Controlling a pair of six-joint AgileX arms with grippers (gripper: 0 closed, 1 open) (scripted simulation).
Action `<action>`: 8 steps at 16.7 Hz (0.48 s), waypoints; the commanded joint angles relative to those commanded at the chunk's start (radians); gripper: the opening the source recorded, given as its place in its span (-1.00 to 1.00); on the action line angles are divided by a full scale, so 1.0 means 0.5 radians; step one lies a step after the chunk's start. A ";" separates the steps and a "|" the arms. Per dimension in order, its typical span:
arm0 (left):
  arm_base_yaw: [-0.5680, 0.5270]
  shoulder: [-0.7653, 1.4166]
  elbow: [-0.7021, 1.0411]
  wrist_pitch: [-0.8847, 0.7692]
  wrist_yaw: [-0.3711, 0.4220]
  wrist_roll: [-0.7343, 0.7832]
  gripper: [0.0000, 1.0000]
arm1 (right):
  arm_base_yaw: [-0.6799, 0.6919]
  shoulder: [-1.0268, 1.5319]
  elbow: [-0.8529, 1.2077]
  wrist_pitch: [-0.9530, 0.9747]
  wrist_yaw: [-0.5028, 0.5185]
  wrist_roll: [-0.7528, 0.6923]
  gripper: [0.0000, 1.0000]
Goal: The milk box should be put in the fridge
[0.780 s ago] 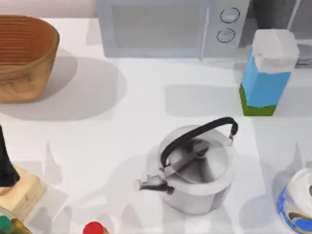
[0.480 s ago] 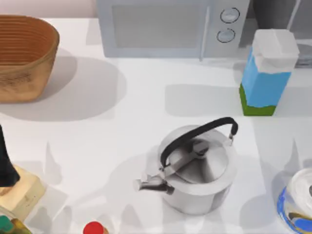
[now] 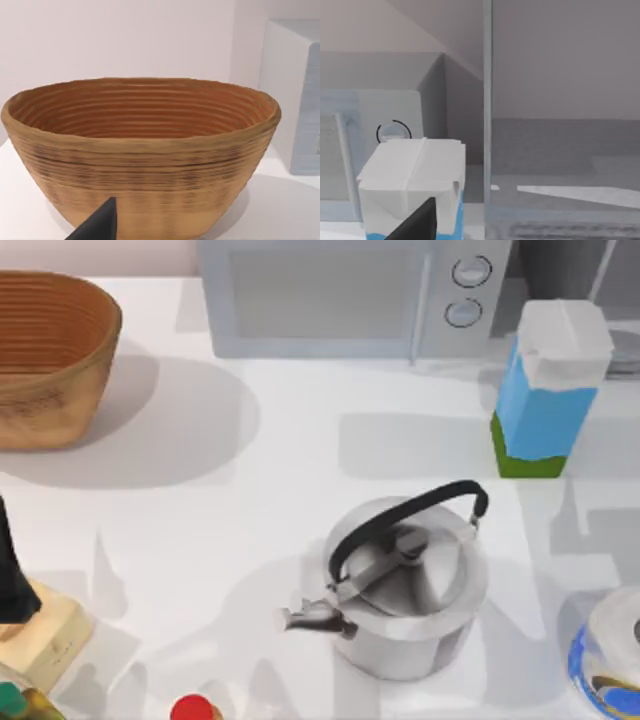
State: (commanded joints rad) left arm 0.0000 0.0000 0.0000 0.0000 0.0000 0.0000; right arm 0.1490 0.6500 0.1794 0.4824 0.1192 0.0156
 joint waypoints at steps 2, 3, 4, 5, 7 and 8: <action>0.000 0.000 0.000 0.000 0.000 0.000 1.00 | 0.062 0.428 0.103 0.278 0.092 0.006 1.00; 0.000 0.000 0.000 0.000 0.000 0.000 1.00 | 0.091 0.649 0.157 0.420 0.141 0.010 1.00; 0.000 0.000 0.000 0.000 0.000 0.000 1.00 | 0.121 0.870 0.212 0.563 0.190 0.015 1.00; 0.000 0.000 0.000 0.000 0.000 0.000 1.00 | 0.151 1.089 0.267 0.704 0.238 0.022 1.00; 0.000 0.000 0.000 0.000 0.000 0.000 1.00 | 0.211 1.509 0.375 0.978 0.329 0.036 1.00; 0.000 0.000 0.000 0.000 0.000 0.000 1.00 | 0.242 1.706 0.427 1.109 0.371 0.044 1.00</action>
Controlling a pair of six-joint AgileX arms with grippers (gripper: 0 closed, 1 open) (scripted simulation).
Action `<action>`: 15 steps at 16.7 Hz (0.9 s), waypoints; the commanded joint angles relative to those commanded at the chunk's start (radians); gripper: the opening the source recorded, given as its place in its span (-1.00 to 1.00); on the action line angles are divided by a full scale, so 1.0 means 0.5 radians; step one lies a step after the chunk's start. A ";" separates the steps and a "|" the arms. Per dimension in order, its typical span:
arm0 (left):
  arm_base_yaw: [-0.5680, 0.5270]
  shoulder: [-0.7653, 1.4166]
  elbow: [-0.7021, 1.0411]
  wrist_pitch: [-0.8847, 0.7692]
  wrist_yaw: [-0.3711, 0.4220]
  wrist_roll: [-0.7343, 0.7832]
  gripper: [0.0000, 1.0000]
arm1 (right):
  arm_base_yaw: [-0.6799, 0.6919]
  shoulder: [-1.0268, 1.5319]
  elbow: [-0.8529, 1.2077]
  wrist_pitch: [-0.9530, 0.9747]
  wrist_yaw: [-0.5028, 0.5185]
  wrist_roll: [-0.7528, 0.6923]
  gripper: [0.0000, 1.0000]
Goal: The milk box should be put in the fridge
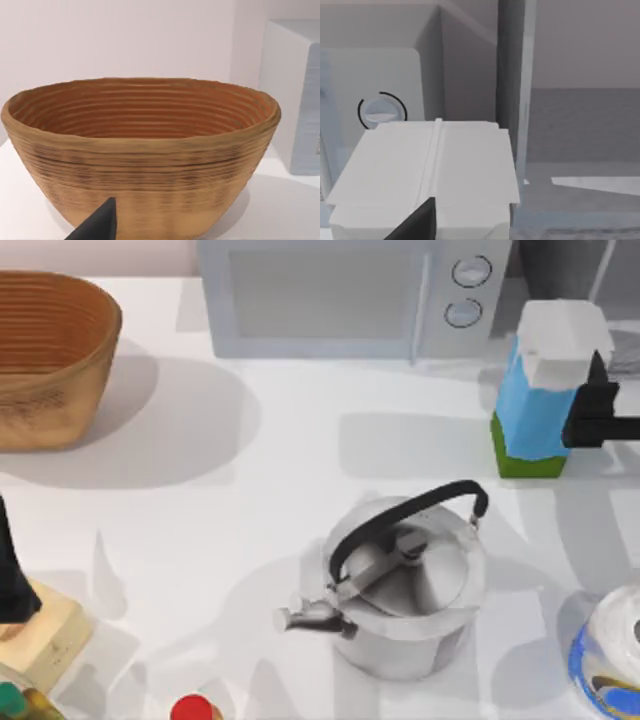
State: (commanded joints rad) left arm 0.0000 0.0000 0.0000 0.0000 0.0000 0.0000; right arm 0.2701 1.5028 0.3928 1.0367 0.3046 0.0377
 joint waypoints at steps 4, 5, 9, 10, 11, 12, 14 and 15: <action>0.000 0.000 0.000 0.000 0.000 0.000 1.00 | 0.125 0.671 0.180 0.461 0.135 0.027 1.00; 0.000 0.000 0.000 0.000 0.000 0.000 1.00 | 0.153 0.805 0.214 0.555 0.160 0.031 1.00; 0.000 0.000 0.000 0.000 0.000 0.000 1.00 | 0.231 1.179 0.298 0.813 0.225 0.042 1.00; 0.000 0.000 0.000 0.000 0.000 0.000 1.00 | 0.240 1.228 0.306 0.845 0.233 0.044 1.00; 0.000 0.000 0.000 0.000 0.000 0.000 1.00 | 0.245 1.256 0.310 0.863 0.238 0.045 1.00; 0.000 0.000 0.000 0.000 0.000 0.000 1.00 | 0.247 1.265 0.311 0.868 0.239 0.045 1.00; 0.000 0.000 0.000 0.000 0.000 0.000 1.00 | 0.247 1.265 0.311 0.868 0.239 0.045 1.00; 0.000 0.000 0.000 0.000 0.000 0.000 1.00 | 0.247 1.265 0.311 0.868 0.239 0.045 1.00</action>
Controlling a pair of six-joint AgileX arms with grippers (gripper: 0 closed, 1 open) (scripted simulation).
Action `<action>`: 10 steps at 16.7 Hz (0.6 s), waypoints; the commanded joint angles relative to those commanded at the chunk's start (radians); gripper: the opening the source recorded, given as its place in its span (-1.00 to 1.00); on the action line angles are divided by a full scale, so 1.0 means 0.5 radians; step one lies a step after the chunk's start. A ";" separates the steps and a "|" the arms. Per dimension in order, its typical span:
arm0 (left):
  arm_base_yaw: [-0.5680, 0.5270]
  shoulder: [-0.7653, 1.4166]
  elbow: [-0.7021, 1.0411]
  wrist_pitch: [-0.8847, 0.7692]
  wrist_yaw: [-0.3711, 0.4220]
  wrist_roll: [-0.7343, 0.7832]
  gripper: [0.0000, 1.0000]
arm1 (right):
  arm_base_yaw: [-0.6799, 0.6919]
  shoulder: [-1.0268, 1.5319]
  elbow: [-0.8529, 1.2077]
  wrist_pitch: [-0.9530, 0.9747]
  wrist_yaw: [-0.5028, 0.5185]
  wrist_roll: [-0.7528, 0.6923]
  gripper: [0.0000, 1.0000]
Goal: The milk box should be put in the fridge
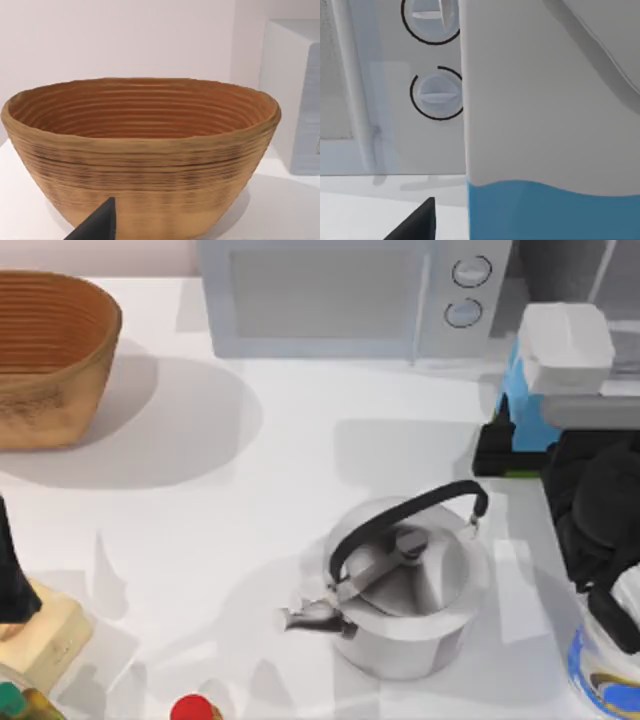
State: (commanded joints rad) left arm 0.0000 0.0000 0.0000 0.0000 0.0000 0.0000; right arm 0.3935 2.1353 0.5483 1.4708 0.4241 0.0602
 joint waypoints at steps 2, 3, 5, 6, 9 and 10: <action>0.000 0.000 0.000 0.000 0.000 0.000 1.00 | -0.010 -0.042 0.008 -0.006 -0.004 -0.001 1.00; 0.000 0.000 0.000 0.000 0.000 0.000 1.00 | -0.011 -0.044 0.013 -0.027 -0.007 -0.003 1.00; 0.000 0.000 0.000 0.000 0.000 0.000 1.00 | -0.018 -0.050 0.049 -0.090 -0.019 -0.005 1.00; 0.000 0.000 0.000 0.000 0.000 0.000 1.00 | -0.026 -0.050 0.079 -0.123 -0.027 -0.006 1.00; 0.000 0.000 0.000 0.000 0.000 0.000 1.00 | -0.060 -0.015 0.198 -0.206 -0.060 -0.009 1.00; 0.000 0.000 0.000 0.000 0.000 0.000 1.00 | -0.072 0.009 0.240 -0.223 -0.071 -0.010 1.00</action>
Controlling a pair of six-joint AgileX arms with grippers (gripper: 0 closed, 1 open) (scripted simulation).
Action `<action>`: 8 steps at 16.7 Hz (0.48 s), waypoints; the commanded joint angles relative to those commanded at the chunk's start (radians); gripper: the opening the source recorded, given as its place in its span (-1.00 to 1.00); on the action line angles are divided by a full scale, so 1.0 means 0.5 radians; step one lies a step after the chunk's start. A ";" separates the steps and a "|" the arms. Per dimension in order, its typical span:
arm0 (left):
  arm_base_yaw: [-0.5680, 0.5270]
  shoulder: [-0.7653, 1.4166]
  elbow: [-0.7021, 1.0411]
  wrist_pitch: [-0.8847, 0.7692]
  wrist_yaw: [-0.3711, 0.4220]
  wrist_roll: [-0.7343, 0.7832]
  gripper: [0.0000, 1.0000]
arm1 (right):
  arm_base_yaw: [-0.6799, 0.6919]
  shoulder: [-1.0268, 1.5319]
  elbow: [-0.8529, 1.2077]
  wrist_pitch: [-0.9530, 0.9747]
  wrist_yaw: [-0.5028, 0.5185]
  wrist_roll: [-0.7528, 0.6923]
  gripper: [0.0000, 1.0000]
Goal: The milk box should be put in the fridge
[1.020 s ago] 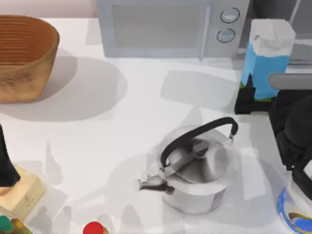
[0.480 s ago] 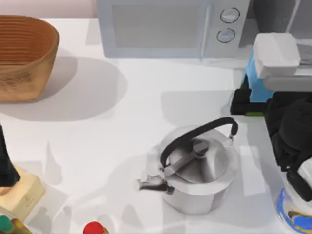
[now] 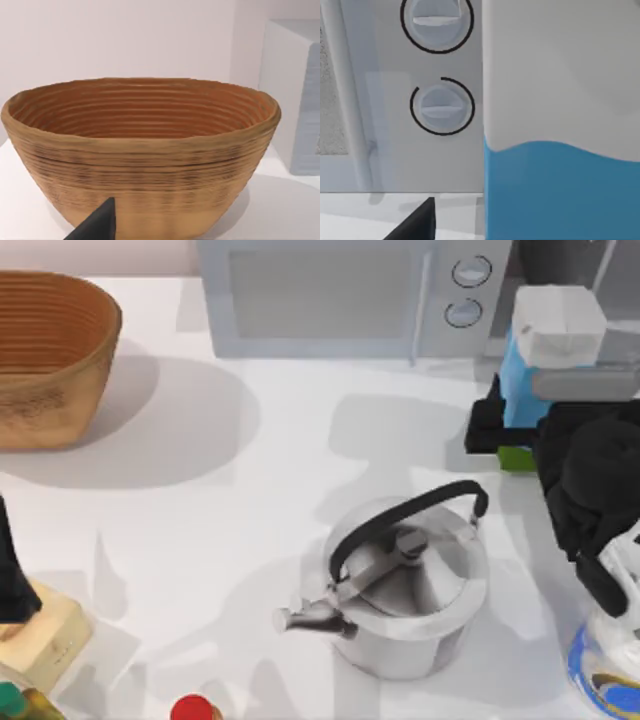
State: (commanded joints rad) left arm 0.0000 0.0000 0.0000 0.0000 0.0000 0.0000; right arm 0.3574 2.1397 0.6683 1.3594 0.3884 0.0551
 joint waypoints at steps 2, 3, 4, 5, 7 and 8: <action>0.000 0.000 0.000 0.000 0.000 0.000 1.00 | -0.023 0.059 0.076 -0.015 -0.021 -0.003 1.00; 0.000 0.000 0.000 0.000 0.000 0.000 1.00 | -0.032 0.090 0.107 -0.014 -0.030 -0.004 1.00; 0.000 0.000 0.000 0.000 0.000 0.000 1.00 | -0.039 0.120 0.131 -0.009 -0.037 -0.005 1.00; 0.000 0.000 0.000 0.000 0.000 0.000 1.00 | -0.045 0.145 0.148 -0.002 -0.042 -0.006 1.00; 0.000 0.000 0.000 0.000 0.000 0.000 1.00 | -0.048 0.166 0.159 0.006 -0.046 -0.006 1.00; 0.000 0.000 0.000 0.000 0.000 0.000 1.00 | -0.048 0.166 0.159 0.006 -0.046 -0.006 1.00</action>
State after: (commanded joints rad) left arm 0.0000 0.0000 0.0000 0.0000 0.0000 0.0000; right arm 0.3332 2.2225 0.7478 1.3622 0.3654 0.0521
